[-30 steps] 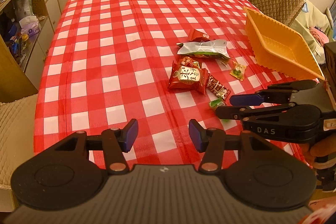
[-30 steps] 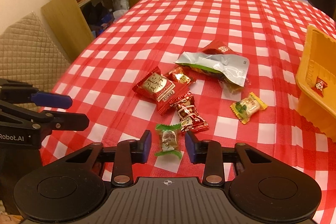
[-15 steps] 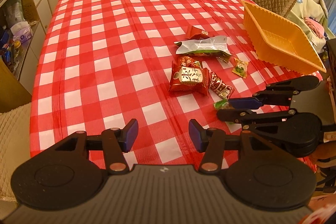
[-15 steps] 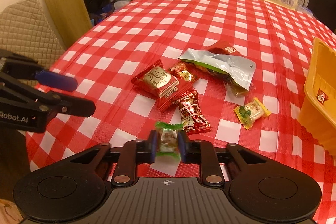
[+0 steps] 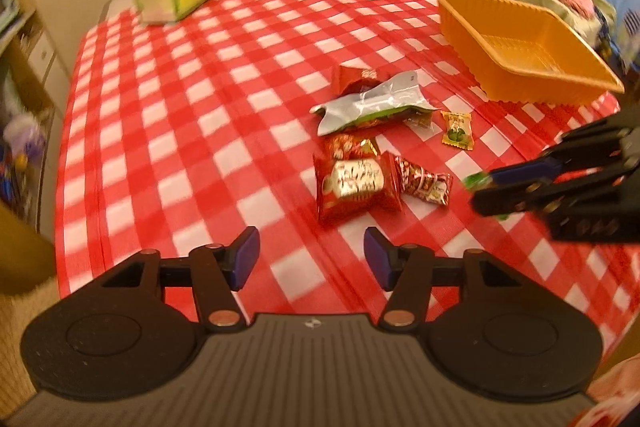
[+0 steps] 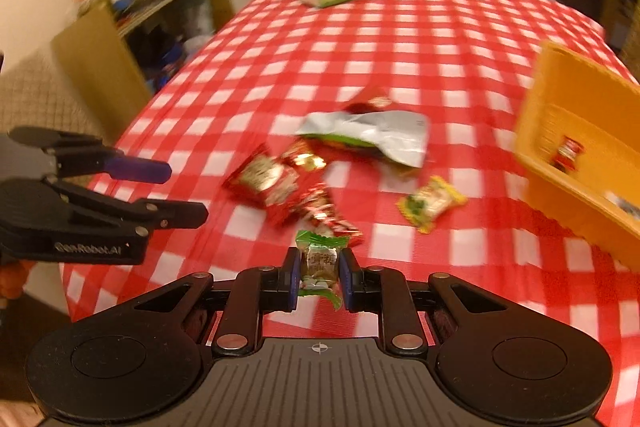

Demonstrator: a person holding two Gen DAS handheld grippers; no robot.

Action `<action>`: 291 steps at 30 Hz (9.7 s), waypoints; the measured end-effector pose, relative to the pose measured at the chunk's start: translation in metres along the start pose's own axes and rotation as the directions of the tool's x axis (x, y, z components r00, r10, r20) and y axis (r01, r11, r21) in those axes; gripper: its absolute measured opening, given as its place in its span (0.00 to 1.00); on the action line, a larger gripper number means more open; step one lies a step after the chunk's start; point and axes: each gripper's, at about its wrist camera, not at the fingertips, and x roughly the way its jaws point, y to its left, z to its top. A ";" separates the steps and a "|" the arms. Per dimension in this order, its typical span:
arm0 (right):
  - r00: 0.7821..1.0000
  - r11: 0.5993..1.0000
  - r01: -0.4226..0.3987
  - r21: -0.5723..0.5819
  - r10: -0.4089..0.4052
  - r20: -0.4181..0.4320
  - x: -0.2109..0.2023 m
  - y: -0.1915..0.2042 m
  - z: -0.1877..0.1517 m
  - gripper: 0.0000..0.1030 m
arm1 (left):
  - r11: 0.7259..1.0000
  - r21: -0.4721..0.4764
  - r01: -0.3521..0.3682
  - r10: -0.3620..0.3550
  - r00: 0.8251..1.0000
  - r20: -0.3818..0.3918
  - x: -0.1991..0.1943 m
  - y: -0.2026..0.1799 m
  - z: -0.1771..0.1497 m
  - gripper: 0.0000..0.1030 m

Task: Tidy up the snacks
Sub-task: 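Grasp the large red snack packet with the left tool while the right tool holds the green candy, then carry the red packet and green candy with both tools into the orange tray, then open both tools to drop the red packet and green candy in the tray, then withdraw both open tools from the tray back toward the snack pile, then grasp the red-and-white candy packet with the left tool while the right tool grasps the silver-green foil bag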

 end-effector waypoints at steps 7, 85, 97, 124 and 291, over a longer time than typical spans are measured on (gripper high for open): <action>0.998 0.989 0.054 0.139 -0.057 0.018 -0.024 -0.031 -0.004 0.20 | 0.990 0.142 -0.002 0.000 1.000 0.011 0.027 -0.013 0.015 0.61; 0.959 0.937 0.116 0.330 -0.192 0.209 -0.168 -0.245 0.012 0.20 | 0.972 0.129 0.196 -0.214 0.966 0.145 0.034 -0.211 0.192 0.22; 0.961 0.931 0.119 0.344 -0.196 0.198 -0.152 -0.293 0.026 0.20 | 0.977 0.114 0.178 -0.187 0.979 0.080 0.100 -0.248 0.228 0.22; 0.971 0.944 0.080 0.320 -0.146 0.189 -0.128 -0.313 0.049 0.20 | 0.991 0.030 0.131 -0.132 0.990 0.051 0.114 -0.240 0.232 0.35; 0.995 0.957 -0.051 -0.285 0.073 0.068 0.007 -0.029 0.043 0.57 | 0.966 -0.255 0.038 -0.036 0.999 0.012 0.004 0.012 0.024 0.18</action>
